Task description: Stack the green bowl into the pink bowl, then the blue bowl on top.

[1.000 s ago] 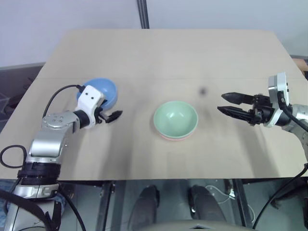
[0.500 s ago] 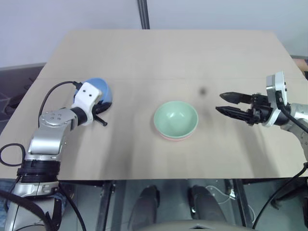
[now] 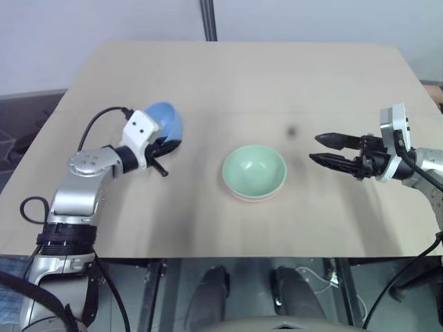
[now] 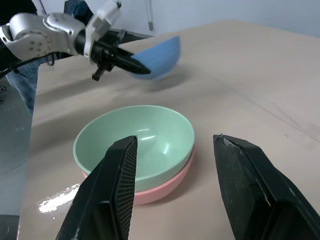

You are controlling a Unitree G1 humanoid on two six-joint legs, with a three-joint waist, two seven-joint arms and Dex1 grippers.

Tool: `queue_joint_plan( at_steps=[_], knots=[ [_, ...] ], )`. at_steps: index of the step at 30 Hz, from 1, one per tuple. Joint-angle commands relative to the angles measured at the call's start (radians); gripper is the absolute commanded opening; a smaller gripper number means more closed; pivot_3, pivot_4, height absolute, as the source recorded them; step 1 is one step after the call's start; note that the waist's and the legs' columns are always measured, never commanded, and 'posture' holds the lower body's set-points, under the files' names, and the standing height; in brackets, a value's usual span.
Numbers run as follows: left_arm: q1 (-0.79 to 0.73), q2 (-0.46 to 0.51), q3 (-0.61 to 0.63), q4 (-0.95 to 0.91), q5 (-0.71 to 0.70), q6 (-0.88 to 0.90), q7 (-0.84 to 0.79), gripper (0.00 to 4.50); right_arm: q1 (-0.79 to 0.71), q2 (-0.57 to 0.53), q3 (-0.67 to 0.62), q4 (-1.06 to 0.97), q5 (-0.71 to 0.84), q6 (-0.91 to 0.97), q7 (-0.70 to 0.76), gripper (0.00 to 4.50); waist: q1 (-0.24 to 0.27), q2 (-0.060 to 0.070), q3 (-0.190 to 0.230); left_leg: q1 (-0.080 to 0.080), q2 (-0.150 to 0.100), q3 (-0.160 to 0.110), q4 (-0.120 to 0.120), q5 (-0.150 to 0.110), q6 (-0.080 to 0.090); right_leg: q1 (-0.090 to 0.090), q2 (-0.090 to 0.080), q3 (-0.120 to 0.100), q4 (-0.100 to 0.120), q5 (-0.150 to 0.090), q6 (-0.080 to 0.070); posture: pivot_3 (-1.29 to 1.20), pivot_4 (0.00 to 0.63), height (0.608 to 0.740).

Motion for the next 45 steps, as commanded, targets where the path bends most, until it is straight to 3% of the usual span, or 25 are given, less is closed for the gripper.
queue_joint_plan(
  at_steps=[1, 8, 15, 31, 35, 41, 45],
  knots=[
    [-0.069, -0.02, -0.042, -0.122, -0.066, -0.027, -0.099, 0.03, -0.021, -0.013, -0.013, -0.014, 0.006, -0.017, -0.002, 2.54, 0.0, 0.0, 0.0, 0.0, 0.0, 0.0, 0.0, 0.0, 0.0, 0.0, 0.0, 0.0, 0.0, 0.0, 0.0, 0.0, 0.15, 0.74],
    [-0.191, -0.048, -0.176, -0.199, -0.1, -0.033, -0.28, 0.03, -0.03, -0.012, 0.0, -0.003, -0.002, -0.022, 0.003, 2.54, -0.004, 0.0, 0.0, 0.0, 0.0, 0.0, 0.0, 0.0, 0.0, 0.0, 0.001, 0.0, 0.0, 0.0, 0.0, 0.0, 0.15, 0.74],
    [-0.274, -0.113, -0.263, -0.168, -0.066, -0.073, -0.334, 0.03, -0.023, -0.021, -0.009, -0.012, 0.0, -0.019, -0.002, 2.54, -0.003, 0.0, 0.0, 0.0, 0.0, 0.0, 0.0, 0.0, 0.0, 0.0, 0.001, 0.0, 0.0, 0.0, 0.0, 0.0, 0.15, 0.74],
    [-0.27, -0.133, -0.292, -0.149, -0.052, -0.092, -0.39, 0.03, -0.001, -0.057, -0.026, -0.002, -0.004, -0.029, -0.007, 2.54, -0.003, 0.0, 0.0, 0.0, 0.0, 0.0, 0.001, 0.0, 0.0, 0.0, 0.001, 0.0, 0.0, 0.0, 0.0, 0.0, 0.15, 0.74],
    [-0.261, -0.133, -0.288, -0.163, -0.061, -0.085, -0.398, 1.39, -0.008, -0.056, -0.017, 0.006, -0.005, -0.031, -0.006, 2.54, -0.003, 0.0, 0.0, 0.0, 0.0, 0.0, 0.001, 0.0, 0.0, 0.0, 0.001, 0.001, 0.0, 0.0, 0.0, 0.0, 0.15, 0.74],
    [-0.248, -0.124, -0.284, -0.182, -0.062, -0.091, -0.407, 4.46, -0.011, -0.056, -0.011, 0.014, -0.007, -0.034, -0.001, 2.54, -0.003, 0.0, 0.0, 0.0, 0.0, 0.0, 0.001, 0.0, 0.0, 0.0, 0.001, 0.001, 0.0, 0.0, 0.0, 0.0, 0.15, 0.74],
    [-0.243, -0.119, -0.284, -0.19, -0.053, -0.107, -0.406, 4.46, -0.011, -0.055, -0.007, 0.016, -0.007, -0.036, 0.0, 2.54, -0.002, 0.0, 0.0, 0.0, 0.0, 0.0, 0.001, 0.0, 0.0, 0.0, 0.001, 0.001, 0.0, 0.0, 0.0, 0.0, 0.15, 0.74]
  ],
)
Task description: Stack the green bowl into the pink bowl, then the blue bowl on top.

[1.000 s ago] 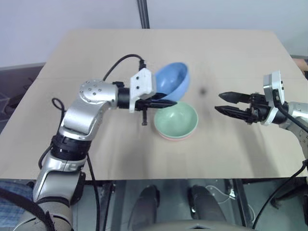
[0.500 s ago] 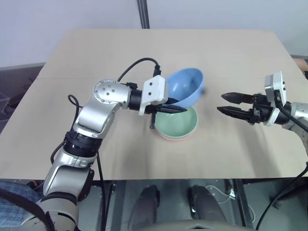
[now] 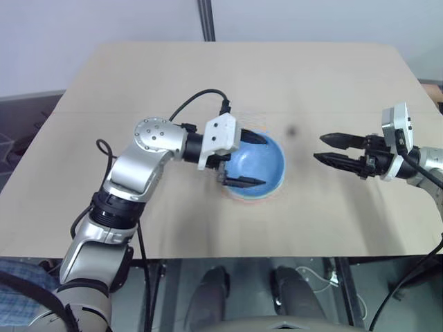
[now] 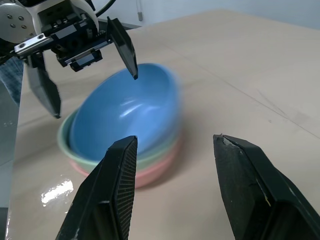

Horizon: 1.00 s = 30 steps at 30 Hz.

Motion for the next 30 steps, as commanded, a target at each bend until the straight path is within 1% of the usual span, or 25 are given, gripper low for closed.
queue_joint_plan(
  at_steps=[1, 7, 12, 15, 20, 25, 30],
  knots=[
    [0.0, 0.01, 0.022, -0.048, -0.007, -0.02, 0.0, 4.46, -0.015, -0.013, -0.014, -0.014, 0.0, -0.018, 0.007, 2.54, 0.0, 0.0, 0.0, 0.0, 0.0, 0.0, 0.0, 0.0, 0.0, 0.0, 0.0, 0.0, 0.0, 0.0, 0.0, 0.0, 0.15, 0.74],
    [0.007, 0.023, 0.036, -0.072, -0.026, 0.016, 0.007, 4.46, -0.013, -0.012, -0.01, -0.012, -0.002, -0.019, 0.009, 2.54, 0.0, 0.0, 0.0, 0.0, 0.0, 0.0, 0.0, 0.0, 0.0, 0.0, 0.0, 0.0, 0.0, 0.0, 0.0, 0.0, 0.15, 0.74],
    [0.009, 0.028, 0.086, -0.103, -0.101, 0.137, 0.041, 4.46, -0.017, -0.013, -0.009, -0.007, -0.001, -0.017, 0.015, 2.54, 0.0, 0.0, 0.0, 0.0, 0.0, 0.0, 0.0, 0.0, 0.0, 0.0, 0.0, 0.0, 0.0, 0.0, 0.0, 0.0, 0.15, 0.74],
    [0.01, 0.038, 0.119, -0.099, -0.121, 0.192, 0.074, 4.46, -0.015, -0.016, -0.012, -0.007, 0.001, -0.014, 0.019, 2.54, 0.0, 0.0, 0.0, 0.0, 0.0, 0.0, 0.0, 0.0, 0.0, 0.0, 0.0, 0.0, 0.0, 0.0, 0.0, 0.0, 0.15, 0.74],
    [0.059, 0.08, 0.153, -0.087, -0.105, 0.182, 0.094, 4.46, -0.005, -0.021, -0.015, -0.006, 0.003, -0.01, 0.027, 2.54, -0.002, 0.0, 0.0, 0.0, 0.0, 0.0, 0.0, 0.0, 0.0, 0.0, 0.0, 0.0, 0.0, 0.0, 0.0, 0.0, 0.15, 0.74],
    [0.139, 0.124, 0.2, -0.107, -0.096, 0.128, 0.105, 4.46, 0.002, -0.026, -0.021, -0.009, 0.008, -0.004, 0.031, 2.54, 0.001, 0.0, 0.0, 0.0, 0.0, 0.0, 0.0, 0.0, 0.0, 0.0, 0.0, 0.0, 0.0, 0.0, 0.0, 0.0, 0.15, 0.74],
    [0.179, 0.157, 0.233, -0.136, -0.117, 0.137, 0.112, 4.46, 0.002, -0.03, -0.02, -0.003, 0.009, -0.002, 0.037, 2.54, 0.001, 0.0, 0.0, 0.0, 0.0, 0.0, 0.0, 0.0, 0.0, 0.0, 0.0, 0.0, 0.0, 0.0, 0.0, 0.0, 0.15, 0.74]
  ],
)
